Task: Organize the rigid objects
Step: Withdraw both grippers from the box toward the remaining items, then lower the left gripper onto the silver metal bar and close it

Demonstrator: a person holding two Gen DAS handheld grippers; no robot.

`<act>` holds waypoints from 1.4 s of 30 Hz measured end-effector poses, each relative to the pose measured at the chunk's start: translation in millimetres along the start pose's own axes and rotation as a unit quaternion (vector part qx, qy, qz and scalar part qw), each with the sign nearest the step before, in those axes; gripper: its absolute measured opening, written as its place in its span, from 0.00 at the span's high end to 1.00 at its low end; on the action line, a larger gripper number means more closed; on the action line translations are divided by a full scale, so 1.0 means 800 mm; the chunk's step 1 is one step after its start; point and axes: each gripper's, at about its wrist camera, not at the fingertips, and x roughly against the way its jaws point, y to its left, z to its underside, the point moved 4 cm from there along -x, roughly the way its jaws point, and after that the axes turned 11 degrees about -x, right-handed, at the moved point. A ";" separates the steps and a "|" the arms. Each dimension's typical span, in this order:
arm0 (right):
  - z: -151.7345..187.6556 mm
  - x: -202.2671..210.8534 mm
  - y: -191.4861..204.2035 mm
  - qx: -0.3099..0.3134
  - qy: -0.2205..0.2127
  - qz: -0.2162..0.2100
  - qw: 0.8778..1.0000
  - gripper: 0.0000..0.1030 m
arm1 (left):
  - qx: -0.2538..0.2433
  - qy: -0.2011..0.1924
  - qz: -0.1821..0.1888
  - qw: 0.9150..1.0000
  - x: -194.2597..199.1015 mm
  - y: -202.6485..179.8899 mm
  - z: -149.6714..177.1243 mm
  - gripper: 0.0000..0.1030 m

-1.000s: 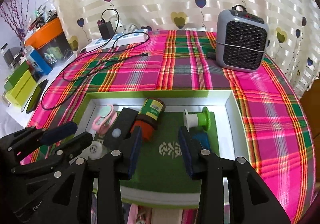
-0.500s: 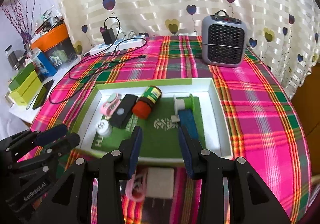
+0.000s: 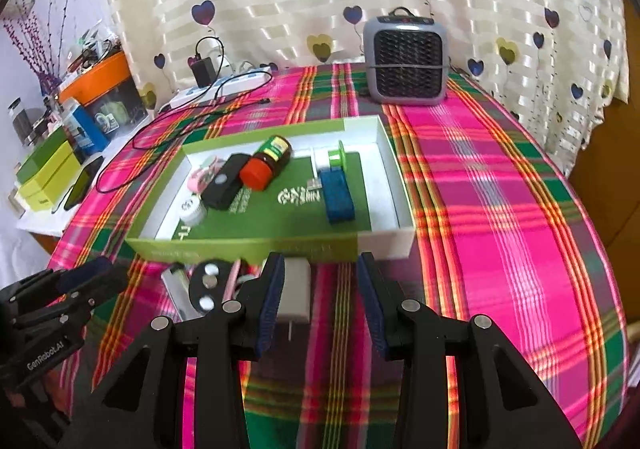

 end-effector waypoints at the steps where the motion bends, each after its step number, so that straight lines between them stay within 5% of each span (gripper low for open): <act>1: 0.003 0.001 -0.001 -0.001 0.000 -0.001 1.000 0.62 | -0.005 0.003 -0.001 1.000 -0.002 -0.004 0.003 0.69; 22: 0.026 -0.002 -0.025 -0.013 0.011 -0.002 1.000 0.62 | -0.064 0.031 0.038 0.997 -0.025 -0.077 0.017 0.69; 42: 0.027 -0.008 -0.020 -0.004 0.019 -0.005 1.000 0.62 | -0.042 0.036 0.015 0.998 -0.018 -0.045 0.030 0.69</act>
